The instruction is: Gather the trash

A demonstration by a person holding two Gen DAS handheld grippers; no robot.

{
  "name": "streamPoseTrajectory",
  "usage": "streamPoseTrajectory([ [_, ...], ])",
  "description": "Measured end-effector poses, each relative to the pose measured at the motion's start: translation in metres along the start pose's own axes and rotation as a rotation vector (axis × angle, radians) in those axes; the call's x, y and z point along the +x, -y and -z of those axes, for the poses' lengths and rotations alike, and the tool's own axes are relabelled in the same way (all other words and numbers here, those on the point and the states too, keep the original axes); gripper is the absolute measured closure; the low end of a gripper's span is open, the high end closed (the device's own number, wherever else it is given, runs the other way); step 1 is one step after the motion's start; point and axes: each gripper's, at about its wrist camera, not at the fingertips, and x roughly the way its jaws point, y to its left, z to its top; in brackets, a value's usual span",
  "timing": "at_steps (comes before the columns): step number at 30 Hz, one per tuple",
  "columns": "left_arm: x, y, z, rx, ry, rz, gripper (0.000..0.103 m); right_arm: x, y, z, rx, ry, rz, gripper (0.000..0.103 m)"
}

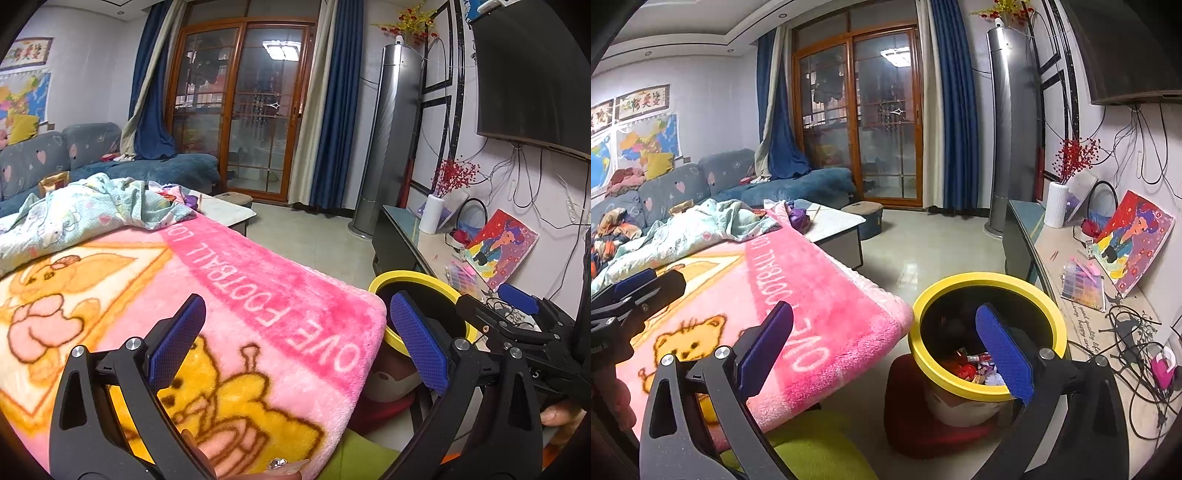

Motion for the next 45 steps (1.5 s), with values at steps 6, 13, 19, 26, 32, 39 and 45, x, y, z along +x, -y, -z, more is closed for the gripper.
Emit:
streamPoseTrajectory([
  [6, -0.0002, -0.0004, 0.0002, 0.001, 0.000, -0.001, 0.011, 0.0005, -0.0007, 0.0005, 0.001, -0.004, -0.001, 0.007],
  [13, -0.0005, -0.0005, 0.0004, 0.001, -0.002, -0.003, 0.011, 0.0004, -0.0006, 0.0004, 0.000, -0.001, -0.001, 0.007],
  [19, -0.0005, -0.0010, 0.0006, 0.001, 0.000, -0.005, 0.011, 0.0006, -0.0007, 0.0004, 0.001, -0.005, -0.001, 0.007],
  [26, -0.0006, -0.0015, 0.0005, 0.001, -0.002, -0.006, 0.011, 0.0005, 0.0003, 0.0015, 0.002, -0.003, -0.001, 0.007],
  [32, -0.0006, -0.0018, 0.0005, 0.002, -0.002, -0.005, 0.011, 0.0007, 0.0001, 0.0016, 0.001, -0.004, -0.001, 0.007],
  [39, -0.0011, -0.0028, 0.0014, -0.001, -0.007, -0.001, 0.011, 0.0005, 0.0005, 0.0013, 0.002, -0.003, -0.001, 0.007],
  [45, -0.0014, -0.0042, 0.0031, 0.002, -0.011, 0.002, 0.011, 0.0000, 0.0019, 0.0024, 0.006, -0.001, 0.002, 0.007],
])
